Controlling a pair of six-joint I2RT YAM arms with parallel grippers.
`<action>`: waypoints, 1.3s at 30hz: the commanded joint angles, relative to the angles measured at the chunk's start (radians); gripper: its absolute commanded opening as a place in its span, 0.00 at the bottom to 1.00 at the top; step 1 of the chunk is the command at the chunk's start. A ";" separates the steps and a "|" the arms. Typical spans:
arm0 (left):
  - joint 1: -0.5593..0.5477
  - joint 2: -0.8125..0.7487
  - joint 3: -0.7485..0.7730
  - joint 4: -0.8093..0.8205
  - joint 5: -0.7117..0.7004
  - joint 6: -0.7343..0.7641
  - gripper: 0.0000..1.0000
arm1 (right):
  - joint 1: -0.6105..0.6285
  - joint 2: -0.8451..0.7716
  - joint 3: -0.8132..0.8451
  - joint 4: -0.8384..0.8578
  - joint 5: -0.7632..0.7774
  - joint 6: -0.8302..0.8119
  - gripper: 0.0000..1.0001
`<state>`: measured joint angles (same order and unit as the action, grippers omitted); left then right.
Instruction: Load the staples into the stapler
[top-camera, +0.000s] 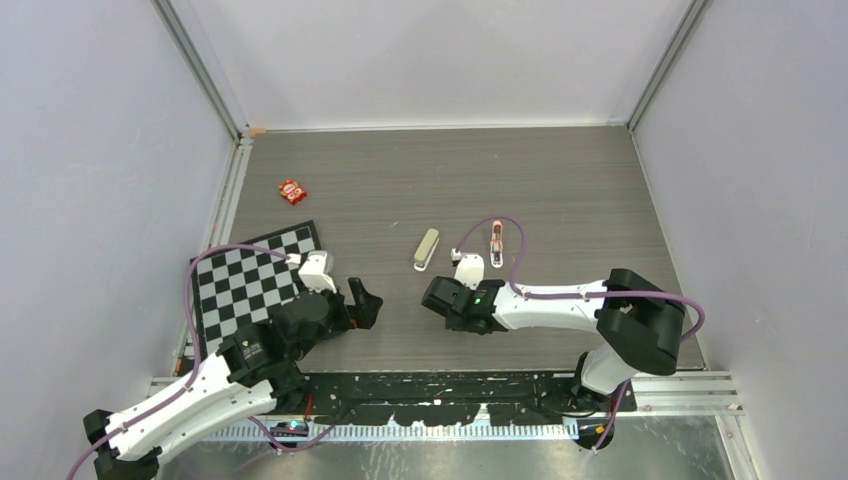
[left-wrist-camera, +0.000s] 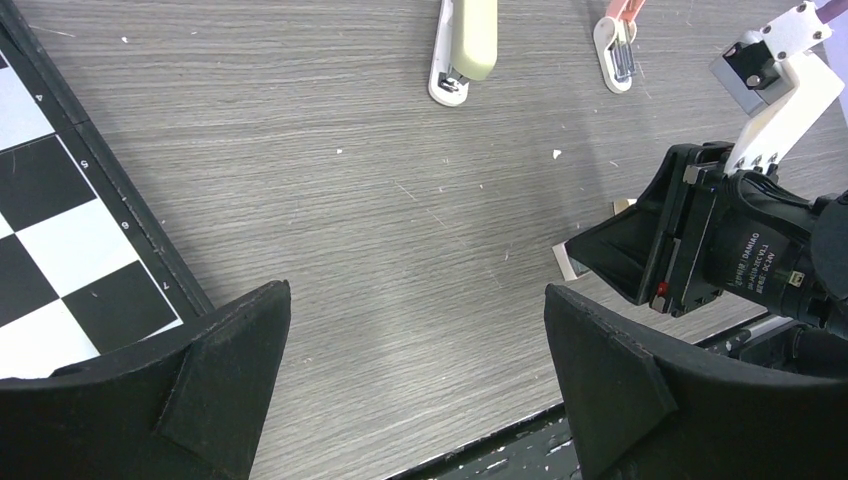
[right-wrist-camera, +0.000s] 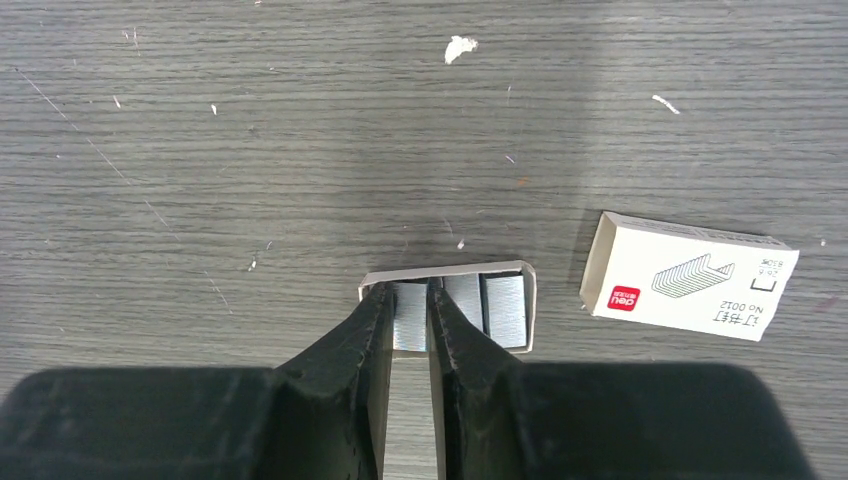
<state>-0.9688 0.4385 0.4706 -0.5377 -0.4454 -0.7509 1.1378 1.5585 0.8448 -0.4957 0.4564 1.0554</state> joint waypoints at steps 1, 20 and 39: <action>-0.002 -0.012 0.001 0.001 -0.029 0.007 1.00 | 0.004 -0.005 0.037 -0.014 0.053 -0.008 0.22; -0.002 -0.016 0.072 -0.074 -0.047 0.051 1.00 | -0.137 -0.191 0.056 0.033 0.065 -0.275 0.24; -0.002 -0.049 0.203 -0.234 -0.029 0.101 1.00 | -0.579 -0.211 0.009 0.253 -0.144 -0.604 0.24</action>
<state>-0.9688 0.3836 0.5850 -0.7250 -0.4713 -0.6945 0.5930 1.3277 0.8467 -0.3466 0.3801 0.5171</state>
